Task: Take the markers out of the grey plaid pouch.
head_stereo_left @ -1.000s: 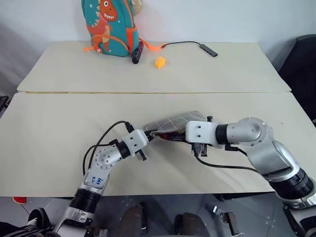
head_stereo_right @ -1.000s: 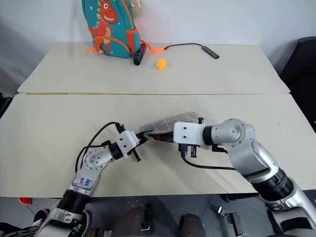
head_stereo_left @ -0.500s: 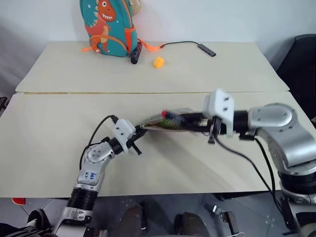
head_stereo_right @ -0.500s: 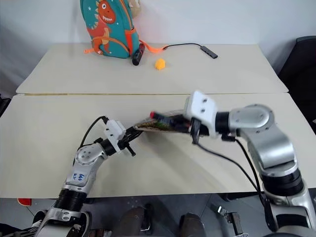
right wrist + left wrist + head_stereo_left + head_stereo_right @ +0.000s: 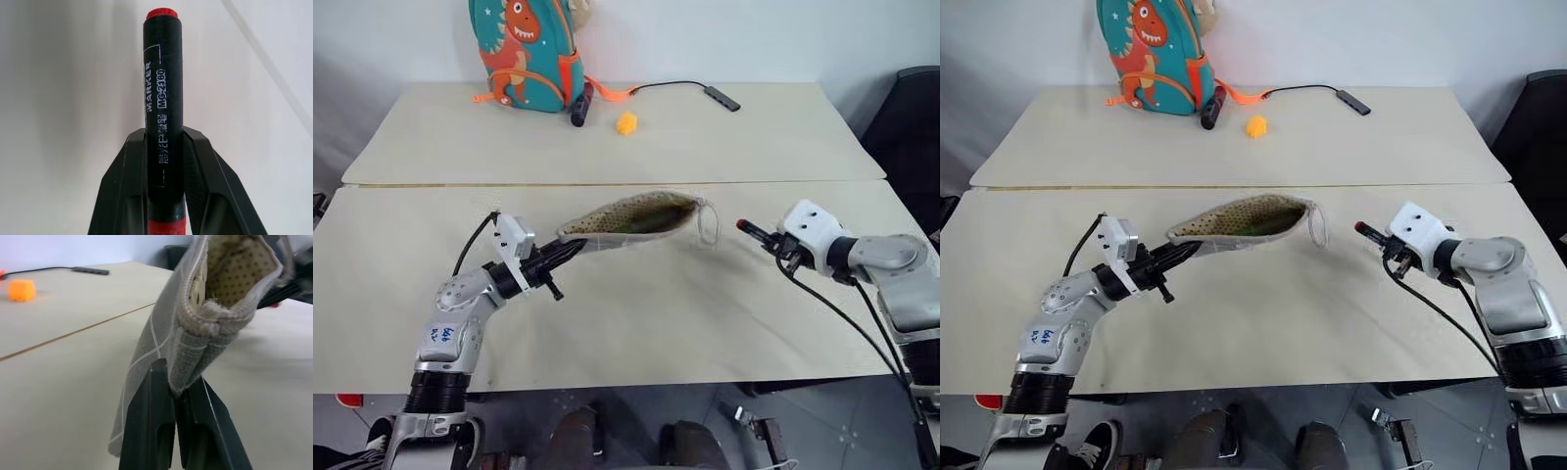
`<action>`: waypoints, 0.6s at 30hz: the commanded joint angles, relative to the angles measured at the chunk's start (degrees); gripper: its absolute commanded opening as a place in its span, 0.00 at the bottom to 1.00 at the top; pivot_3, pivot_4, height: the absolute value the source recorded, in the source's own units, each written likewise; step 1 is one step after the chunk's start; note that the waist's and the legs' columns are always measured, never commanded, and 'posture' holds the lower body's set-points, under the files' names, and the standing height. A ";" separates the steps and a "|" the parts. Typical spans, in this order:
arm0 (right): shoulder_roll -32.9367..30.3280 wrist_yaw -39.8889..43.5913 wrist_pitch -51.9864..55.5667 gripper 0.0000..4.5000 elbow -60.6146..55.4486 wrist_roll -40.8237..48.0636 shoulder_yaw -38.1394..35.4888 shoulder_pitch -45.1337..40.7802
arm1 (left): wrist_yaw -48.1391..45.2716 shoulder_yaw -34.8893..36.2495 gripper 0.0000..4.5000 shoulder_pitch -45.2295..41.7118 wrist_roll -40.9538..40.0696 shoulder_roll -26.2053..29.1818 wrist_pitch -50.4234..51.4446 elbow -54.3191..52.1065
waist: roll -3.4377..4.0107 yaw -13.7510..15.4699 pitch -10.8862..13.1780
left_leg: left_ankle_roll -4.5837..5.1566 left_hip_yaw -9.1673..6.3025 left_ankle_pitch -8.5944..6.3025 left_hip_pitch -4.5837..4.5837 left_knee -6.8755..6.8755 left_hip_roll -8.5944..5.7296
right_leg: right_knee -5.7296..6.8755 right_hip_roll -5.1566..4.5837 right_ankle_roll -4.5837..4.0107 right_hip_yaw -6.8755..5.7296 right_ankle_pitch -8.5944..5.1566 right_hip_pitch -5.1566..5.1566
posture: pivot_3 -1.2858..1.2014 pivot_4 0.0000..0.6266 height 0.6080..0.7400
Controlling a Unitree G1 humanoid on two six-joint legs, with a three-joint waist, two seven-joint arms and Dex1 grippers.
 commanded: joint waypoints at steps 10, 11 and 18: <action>1.74 -0.47 -1.73 0.71 1.88 -0.32 -0.29 1.90 | -0.67 0.28 0.00 0.71 2.13 0.73 -2.42 -1.43 | 0.01 0.06 0.01 | 0.00 -0.03 0.00 0.01 0.01 0.00 | -0.04 -0.01 0.00 0.03 0.00 0.01 | 0.52 0.24 1.00; 1.67 -0.25 -1.67 0.78 1.64 -0.16 -0.43 1.86 | -0.75 0.23 0.00 0.74 2.27 0.75 -2.62 -1.37 | 0.01 0.06 0.01 | 0.00 -0.03 0.00 0.01 0.01 0.00 | -0.04 -0.01 0.00 0.04 0.00 0.01 | 0.52 0.24 1.00; 0.80 6.59 6.67 0.99 -6.73 12.07 -7.00 -1.21 | -1.03 -0.04 0.00 0.63 3.03 0.28 -3.53 -0.46 | 0.04 0.01 0.02 | 0.00 -0.02 0.00 -0.02 -0.01 0.01 | -0.06 0.00 0.00 0.03 0.00 -0.01 | 0.52 0.24 1.00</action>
